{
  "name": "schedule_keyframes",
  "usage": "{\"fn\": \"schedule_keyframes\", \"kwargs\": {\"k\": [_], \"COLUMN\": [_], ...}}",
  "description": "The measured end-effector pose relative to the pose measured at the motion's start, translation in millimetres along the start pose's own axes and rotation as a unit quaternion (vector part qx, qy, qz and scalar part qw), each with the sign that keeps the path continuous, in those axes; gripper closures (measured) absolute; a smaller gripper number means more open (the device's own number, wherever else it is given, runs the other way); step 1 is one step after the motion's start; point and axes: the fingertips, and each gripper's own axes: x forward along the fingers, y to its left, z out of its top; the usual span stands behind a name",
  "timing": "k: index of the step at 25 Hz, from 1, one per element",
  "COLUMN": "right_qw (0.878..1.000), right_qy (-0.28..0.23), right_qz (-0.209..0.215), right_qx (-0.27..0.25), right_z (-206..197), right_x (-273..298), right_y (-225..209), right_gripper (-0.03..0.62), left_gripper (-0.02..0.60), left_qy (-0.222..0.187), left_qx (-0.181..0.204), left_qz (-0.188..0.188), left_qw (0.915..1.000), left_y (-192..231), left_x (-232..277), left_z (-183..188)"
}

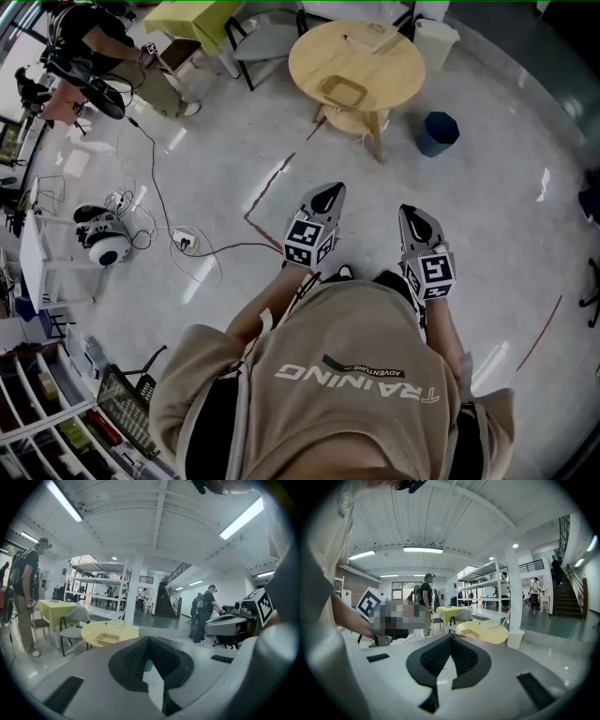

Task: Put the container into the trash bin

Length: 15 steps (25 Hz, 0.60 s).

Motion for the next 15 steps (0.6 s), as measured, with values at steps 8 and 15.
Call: {"fn": "schedule_keyframes", "kwargs": {"k": [8, 15], "right_qw": [1.000, 0.999], "right_qy": [0.018, 0.029], "right_qz": [-0.006, -0.004], "right_qx": [0.007, 0.014], "right_z": [-8.3, -11.1], "right_x": [19.5, 38.5], "right_y": [7.6, -19.1], "right_gripper": [0.597, 0.597], "left_gripper": [0.575, 0.575], "left_qy": [0.013, 0.027], "left_qx": [0.014, -0.006], "left_qz": [-0.014, -0.010], "left_qw": [0.9997, 0.9996], "left_y": [20.5, 33.2], "left_x": [2.9, 33.6], "left_z": [-9.8, -18.0]}}
